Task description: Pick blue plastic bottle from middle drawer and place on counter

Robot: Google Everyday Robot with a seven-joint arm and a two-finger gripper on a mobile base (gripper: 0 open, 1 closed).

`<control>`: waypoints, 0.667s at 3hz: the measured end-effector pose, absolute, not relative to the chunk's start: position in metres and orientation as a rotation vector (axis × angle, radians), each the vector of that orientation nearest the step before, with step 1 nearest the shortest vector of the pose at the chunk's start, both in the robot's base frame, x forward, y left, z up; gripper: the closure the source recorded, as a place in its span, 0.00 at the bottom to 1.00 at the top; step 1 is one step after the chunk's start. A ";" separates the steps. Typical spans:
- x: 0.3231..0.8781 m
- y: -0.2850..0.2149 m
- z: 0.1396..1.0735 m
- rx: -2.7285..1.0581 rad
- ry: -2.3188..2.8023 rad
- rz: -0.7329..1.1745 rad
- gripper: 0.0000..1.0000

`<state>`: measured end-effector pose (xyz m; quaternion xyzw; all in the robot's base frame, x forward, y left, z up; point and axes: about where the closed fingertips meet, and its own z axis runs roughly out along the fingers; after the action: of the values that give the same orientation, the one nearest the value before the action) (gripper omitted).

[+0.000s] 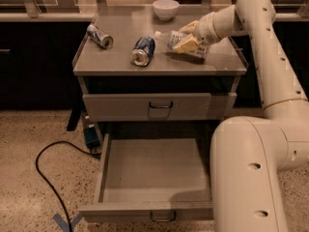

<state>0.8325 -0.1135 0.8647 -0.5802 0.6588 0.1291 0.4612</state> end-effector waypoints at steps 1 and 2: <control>0.832 -0.113 0.865 -1.428 1.621 0.318 0.59; 0.832 -0.113 0.865 -1.428 1.621 0.318 0.34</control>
Offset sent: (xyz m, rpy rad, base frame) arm 0.0000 0.0000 0.0000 0.0000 0.0000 0.0000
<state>0.8325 -0.1134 0.8646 -0.5802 0.6588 0.1292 0.4611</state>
